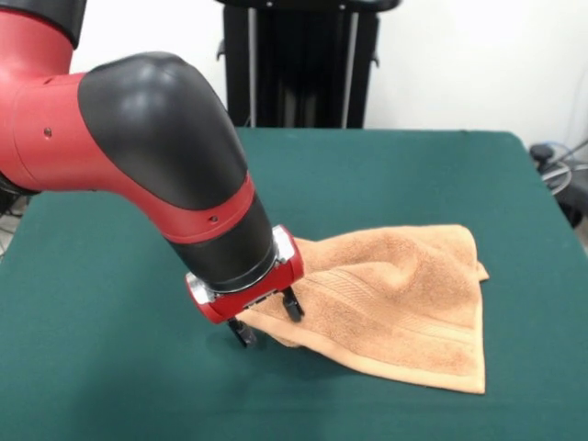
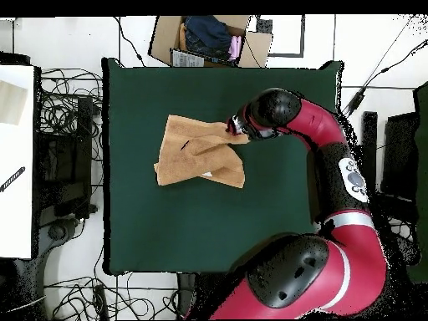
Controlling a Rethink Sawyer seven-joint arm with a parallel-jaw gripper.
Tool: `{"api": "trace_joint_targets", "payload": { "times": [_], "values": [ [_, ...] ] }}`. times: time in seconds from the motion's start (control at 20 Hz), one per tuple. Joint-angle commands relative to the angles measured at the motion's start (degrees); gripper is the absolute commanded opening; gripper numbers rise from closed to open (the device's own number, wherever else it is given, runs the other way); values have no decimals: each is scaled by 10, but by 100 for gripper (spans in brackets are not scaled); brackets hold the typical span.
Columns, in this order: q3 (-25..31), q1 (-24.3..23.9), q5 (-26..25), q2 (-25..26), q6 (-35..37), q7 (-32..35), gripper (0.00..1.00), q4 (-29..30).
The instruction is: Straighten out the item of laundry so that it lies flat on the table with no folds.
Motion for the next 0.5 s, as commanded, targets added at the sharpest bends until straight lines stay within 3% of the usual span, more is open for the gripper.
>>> {"api": "trace_joint_targets", "payload": {
  "times": [0.05, 0.5],
  "values": [
    [44, -2, -23, 22, -54, -53, 100, 8],
    [42, -3, -24, 20, -51, -54, 100, 8]
  ]
}}
